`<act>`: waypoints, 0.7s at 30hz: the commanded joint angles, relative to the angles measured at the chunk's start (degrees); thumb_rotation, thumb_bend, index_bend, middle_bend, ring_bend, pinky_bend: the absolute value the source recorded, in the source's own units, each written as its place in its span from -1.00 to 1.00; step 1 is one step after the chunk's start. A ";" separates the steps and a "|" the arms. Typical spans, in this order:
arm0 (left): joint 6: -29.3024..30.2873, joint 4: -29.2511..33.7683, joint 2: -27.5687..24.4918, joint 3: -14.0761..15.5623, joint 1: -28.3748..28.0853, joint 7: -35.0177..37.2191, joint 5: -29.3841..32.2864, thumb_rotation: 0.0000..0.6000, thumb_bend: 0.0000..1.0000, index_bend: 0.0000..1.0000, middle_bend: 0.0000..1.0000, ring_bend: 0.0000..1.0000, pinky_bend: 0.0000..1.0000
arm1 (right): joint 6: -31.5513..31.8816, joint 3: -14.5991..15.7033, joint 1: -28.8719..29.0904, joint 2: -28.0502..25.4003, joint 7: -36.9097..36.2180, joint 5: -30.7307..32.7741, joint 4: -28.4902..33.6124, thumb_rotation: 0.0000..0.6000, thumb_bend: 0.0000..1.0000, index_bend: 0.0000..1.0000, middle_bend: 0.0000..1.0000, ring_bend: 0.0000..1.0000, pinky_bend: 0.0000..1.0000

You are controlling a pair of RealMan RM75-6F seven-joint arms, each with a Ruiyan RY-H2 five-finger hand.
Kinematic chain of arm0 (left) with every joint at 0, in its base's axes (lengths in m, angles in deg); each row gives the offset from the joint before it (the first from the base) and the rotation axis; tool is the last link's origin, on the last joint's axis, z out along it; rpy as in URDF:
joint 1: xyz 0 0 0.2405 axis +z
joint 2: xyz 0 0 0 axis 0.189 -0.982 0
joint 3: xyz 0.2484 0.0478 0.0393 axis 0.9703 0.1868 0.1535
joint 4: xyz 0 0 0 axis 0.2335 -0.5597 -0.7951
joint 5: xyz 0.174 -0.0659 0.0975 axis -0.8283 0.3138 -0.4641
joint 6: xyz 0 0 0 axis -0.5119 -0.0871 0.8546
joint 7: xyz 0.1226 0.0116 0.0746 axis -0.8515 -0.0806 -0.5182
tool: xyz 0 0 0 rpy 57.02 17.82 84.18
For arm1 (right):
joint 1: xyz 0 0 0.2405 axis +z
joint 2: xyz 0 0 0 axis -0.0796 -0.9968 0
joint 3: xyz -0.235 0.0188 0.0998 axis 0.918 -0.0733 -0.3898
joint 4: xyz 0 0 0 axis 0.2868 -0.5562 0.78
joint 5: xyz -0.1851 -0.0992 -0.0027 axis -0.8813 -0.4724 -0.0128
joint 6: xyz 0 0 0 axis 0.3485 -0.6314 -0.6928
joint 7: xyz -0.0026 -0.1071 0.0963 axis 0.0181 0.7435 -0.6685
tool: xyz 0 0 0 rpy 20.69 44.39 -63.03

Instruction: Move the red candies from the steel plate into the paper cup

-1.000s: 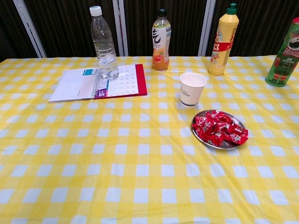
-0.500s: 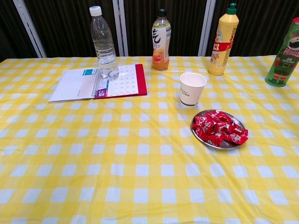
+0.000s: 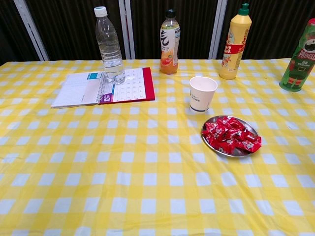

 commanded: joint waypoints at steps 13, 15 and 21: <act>-1.85 0.80 -1.22 -0.01 -0.68 2.72 0.79 1.00 -0.93 -1.00 -1.00 -1.00 -1.00 | -13.85 -5.61 14.31 13.89 24.19 27.07 2.96 1.00 -0.47 -0.72 0.53 0.73 1.00; -2.22 0.91 -1.41 0.04 -0.76 2.98 0.98 1.00 -0.93 -1.00 -1.00 -1.00 -1.00 | -14.02 -5.84 15.45 15.50 25.17 29.23 1.57 1.00 -0.47 -0.72 0.53 0.73 1.00; -3.06 1.50 -1.81 0.09 -1.13 3.39 1.19 1.00 -0.93 -1.00 -1.00 -1.00 -1.00 | -14.37 -6.66 18.21 19.21 25.79 33.62 -2.31 1.00 -0.47 -0.66 0.53 0.73 1.00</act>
